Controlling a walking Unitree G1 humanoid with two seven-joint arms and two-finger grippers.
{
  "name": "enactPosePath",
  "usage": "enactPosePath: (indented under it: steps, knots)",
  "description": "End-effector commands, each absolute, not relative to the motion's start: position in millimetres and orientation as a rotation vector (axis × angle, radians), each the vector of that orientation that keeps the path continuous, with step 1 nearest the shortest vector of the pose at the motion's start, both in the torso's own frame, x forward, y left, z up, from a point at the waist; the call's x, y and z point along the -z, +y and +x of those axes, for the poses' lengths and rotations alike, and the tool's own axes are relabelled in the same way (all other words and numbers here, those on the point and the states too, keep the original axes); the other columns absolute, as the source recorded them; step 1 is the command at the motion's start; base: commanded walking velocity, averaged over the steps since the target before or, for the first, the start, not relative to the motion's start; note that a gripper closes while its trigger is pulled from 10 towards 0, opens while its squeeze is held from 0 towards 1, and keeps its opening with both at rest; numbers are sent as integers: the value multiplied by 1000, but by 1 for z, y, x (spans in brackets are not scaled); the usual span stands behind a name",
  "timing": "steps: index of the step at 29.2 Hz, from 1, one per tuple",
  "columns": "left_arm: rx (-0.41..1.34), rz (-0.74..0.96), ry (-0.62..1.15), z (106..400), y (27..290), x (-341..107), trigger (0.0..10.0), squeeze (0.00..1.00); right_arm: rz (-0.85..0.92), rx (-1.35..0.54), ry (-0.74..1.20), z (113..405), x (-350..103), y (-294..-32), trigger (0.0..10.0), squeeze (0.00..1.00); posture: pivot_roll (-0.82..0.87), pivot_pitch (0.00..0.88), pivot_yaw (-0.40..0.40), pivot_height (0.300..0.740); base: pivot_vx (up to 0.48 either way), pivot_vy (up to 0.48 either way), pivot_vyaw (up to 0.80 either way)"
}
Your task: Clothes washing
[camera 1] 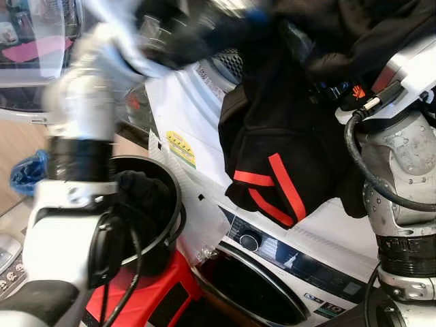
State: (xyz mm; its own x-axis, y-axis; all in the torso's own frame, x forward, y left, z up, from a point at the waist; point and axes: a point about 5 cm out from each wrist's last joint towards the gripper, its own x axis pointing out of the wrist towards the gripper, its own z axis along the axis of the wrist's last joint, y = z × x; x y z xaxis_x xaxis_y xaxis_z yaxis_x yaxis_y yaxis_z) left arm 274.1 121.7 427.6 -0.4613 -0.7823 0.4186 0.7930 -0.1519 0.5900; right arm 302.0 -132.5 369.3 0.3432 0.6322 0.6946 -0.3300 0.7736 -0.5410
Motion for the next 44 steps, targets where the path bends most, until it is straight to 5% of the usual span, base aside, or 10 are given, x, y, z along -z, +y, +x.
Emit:
enactPosePath:
  steps: [1,8,26,44]
  knots:
    - [1848,96,-842,271,114,-412,10000,0,-327,-605,-1073,304,-376,-137,10000,0,95,124,-45,740,0,0,0]
    - [1904,196,-613,266,112,-375,10000,0,-340,-571,-1070,314,-379,-140,10000,0,95,125,-44,740,0,0,0]
    - [1591,194,138,270,136,-205,10000,0,-246,-262,-1193,336,-431,-156,10000,0,110,116,-43,740,0,0,0]
    - [1606,110,122,252,94,-175,10000,0,-256,141,-985,373,-480,-144,10000,0,127,127,-67,740,0,0,0]
